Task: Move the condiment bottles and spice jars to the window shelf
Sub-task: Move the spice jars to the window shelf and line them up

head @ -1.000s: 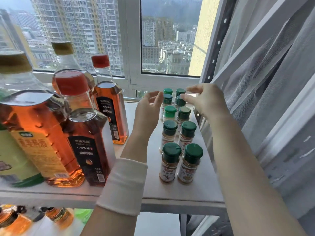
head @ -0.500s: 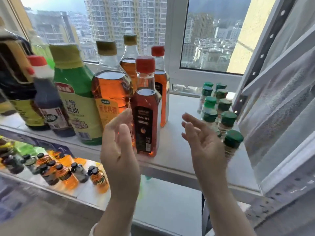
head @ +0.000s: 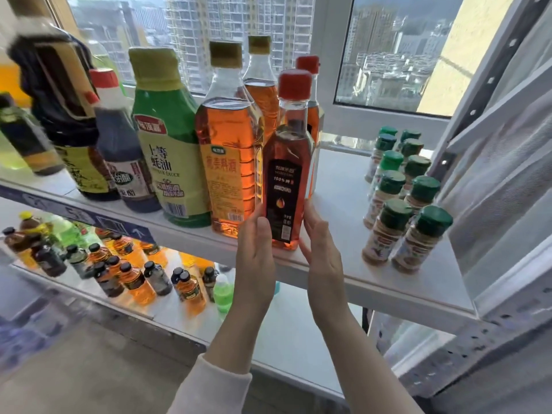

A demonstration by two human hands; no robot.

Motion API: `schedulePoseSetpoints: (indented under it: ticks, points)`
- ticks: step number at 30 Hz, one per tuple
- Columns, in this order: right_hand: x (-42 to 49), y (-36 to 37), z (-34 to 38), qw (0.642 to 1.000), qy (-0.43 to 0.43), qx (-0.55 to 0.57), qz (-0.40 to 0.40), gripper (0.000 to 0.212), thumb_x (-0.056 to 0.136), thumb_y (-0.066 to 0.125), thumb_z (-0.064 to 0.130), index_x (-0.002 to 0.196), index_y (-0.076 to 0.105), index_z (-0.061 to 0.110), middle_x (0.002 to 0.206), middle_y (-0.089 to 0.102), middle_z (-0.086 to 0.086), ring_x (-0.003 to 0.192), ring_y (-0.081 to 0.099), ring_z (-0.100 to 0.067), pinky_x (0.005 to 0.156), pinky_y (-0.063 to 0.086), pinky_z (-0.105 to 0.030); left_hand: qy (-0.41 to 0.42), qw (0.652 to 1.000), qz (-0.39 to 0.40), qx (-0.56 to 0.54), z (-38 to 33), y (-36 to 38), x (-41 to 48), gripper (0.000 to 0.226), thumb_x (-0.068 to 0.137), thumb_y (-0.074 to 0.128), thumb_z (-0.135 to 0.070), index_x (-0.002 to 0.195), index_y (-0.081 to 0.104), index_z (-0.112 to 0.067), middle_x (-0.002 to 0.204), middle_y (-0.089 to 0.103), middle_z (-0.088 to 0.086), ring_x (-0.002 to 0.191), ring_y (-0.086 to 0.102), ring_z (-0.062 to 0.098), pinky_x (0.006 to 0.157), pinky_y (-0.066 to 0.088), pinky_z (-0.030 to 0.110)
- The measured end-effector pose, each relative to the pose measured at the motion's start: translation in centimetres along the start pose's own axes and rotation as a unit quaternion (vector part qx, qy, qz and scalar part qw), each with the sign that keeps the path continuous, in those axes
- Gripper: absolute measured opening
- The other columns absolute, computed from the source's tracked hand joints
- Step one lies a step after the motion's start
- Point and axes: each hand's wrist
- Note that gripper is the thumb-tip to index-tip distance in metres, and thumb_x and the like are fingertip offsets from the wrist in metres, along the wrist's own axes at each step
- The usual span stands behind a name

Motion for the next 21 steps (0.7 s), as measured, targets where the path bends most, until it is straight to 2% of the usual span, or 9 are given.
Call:
schedulePoseSetpoints:
  ticks: [3,8,14,16,19,21]
  points:
    - [-0.3,-0.5,0.0,1.0,-0.002,0.005,-0.012,0.085,0.074,0.031,0.081,0.139,0.04,0.027,0.142,0.041,0.018,0.131,0.036,0.005,0.112,0.032,-0.032,-0.012,1.0,0.023,0.001,0.0,0.1,-0.1,0.048,0.085,0.029,-0.06,0.126,0.042,-0.04,0.138,0.047,-0.006,0.129,0.042,0.007,0.108,0.037,0.041]
    - [-0.9,-1.6,0.1,0.999,-0.006,0.001,-0.039,0.085,0.072,0.031,0.082,0.138,0.04,0.029,0.138,0.044,0.022,0.126,0.04,0.01,0.103,0.037,-0.014,-0.024,0.998,0.049,0.002,0.0,1.0,-0.3,0.061,0.083,0.027,-0.059,0.134,0.042,-0.029,0.134,0.049,-0.007,0.125,0.044,0.002,0.107,0.038,0.036]
    - [-1.2,-2.8,0.1,0.998,-0.014,-0.004,-0.066,0.09,0.07,0.032,0.083,0.138,0.041,0.025,0.136,0.046,0.025,0.129,0.039,0.006,0.11,0.034,-0.027,-0.027,0.997,0.07,0.007,-0.1,1.9,-0.7,0.055,0.085,0.027,-0.056,0.13,0.044,-0.03,0.132,0.051,-0.008,0.121,0.046,-0.001,0.105,0.041,0.033]
    - [-1.2,-3.1,0.2,0.997,-0.012,-0.008,-0.073,0.09,0.069,0.032,0.084,0.138,0.042,0.027,0.134,0.048,0.026,0.128,0.039,0.006,0.109,0.035,-0.027,-0.026,0.997,0.069,0.01,0.0,2.2,-0.8,0.052,0.085,0.027,-0.056,0.128,0.044,-0.033,0.131,0.051,-0.011,0.12,0.047,-0.003,0.104,0.041,0.032]
    - [-1.3,-3.3,0.3,0.996,-0.013,-0.002,-0.083,0.081,0.07,0.033,0.083,0.132,0.045,0.033,0.134,0.049,0.024,0.127,0.041,0.005,0.109,0.036,-0.028,-0.027,0.997,0.077,0.013,0.3,2.4,-0.9,0.048,0.085,0.026,-0.057,0.125,0.044,-0.039,0.131,0.05,-0.013,0.12,0.046,-0.005,0.105,0.04,0.032]
    - [-1.4,-3.4,0.3,0.996,-0.011,-0.002,-0.093,0.07,0.076,0.032,0.078,0.13,0.046,0.036,0.136,0.049,0.019,0.128,0.041,0.003,0.11,0.034,-0.033,-0.023,0.996,0.086,0.015,0.4,2.3,-1.0,0.055,0.083,0.026,-0.066,0.127,0.044,-0.039,0.132,0.049,-0.013,0.121,0.045,-0.004,0.105,0.04,0.031]
Point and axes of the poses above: each hand's wrist, its own x-axis towards the middle knuckle, its own y-axis out of the palm, z = x × y
